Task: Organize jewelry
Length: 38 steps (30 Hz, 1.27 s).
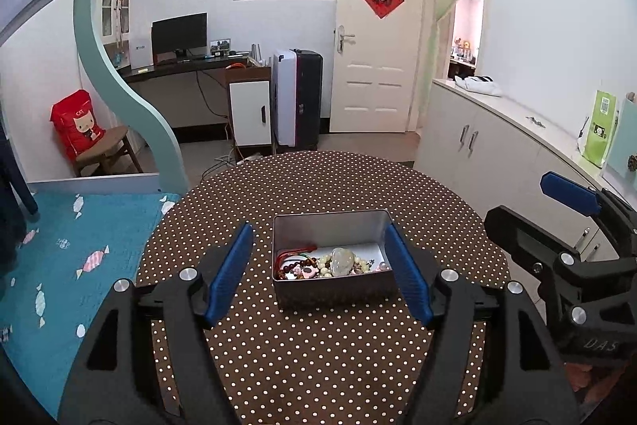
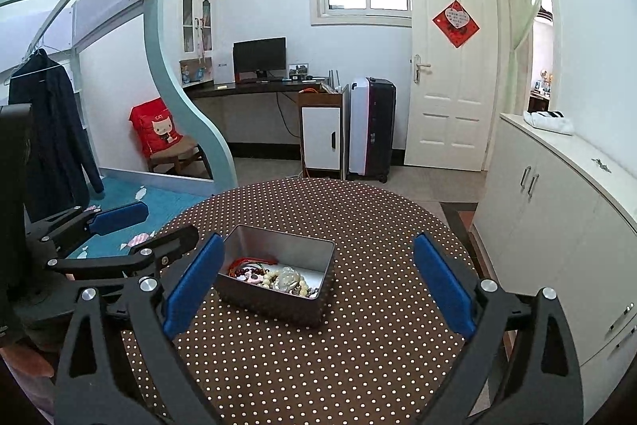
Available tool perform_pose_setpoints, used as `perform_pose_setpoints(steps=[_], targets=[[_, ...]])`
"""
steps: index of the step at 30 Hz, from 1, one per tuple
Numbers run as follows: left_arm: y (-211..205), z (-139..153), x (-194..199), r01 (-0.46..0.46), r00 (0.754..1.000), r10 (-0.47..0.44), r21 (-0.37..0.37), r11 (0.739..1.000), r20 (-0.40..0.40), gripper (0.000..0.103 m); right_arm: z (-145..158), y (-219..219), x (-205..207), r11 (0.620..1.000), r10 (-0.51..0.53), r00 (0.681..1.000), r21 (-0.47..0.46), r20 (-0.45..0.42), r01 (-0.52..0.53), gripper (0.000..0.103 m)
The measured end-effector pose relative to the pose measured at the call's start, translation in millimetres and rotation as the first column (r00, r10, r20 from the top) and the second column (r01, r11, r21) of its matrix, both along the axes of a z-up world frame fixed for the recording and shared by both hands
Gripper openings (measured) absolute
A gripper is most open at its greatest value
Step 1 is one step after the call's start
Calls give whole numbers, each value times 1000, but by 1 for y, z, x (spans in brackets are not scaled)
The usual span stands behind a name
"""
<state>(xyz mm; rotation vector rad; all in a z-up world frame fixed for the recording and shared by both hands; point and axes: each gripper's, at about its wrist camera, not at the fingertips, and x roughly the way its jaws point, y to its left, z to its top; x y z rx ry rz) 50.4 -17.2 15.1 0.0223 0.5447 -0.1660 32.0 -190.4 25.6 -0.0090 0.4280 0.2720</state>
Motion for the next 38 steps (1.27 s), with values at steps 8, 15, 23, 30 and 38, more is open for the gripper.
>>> perform_pose_setpoints(steps=[8,15,23,30,38], targets=[[1,2,1,-2,1000,2,-2,1000,3,69,0,-2,0,1000,1,1000,2,-3,-1,93],[0,3,0,-3,1000,3,1,1000,2,69,-1,-3,0,1000,2,1000,4,-9,-2,93],[2,5,1,-8,1000,8,4,1000,1,69,0,-2,-1,1000,4,1000,2,-14,-4,93],[4,5,1,-10,1000,10,7,1000,-3,69,0,-1,1,1000,8,1000,5,-20,-8,93],[5,4,3,-16,1000,16,6,1000,-17,69,-1,0,2,1000,9,1000,3,-24,-9,93]])
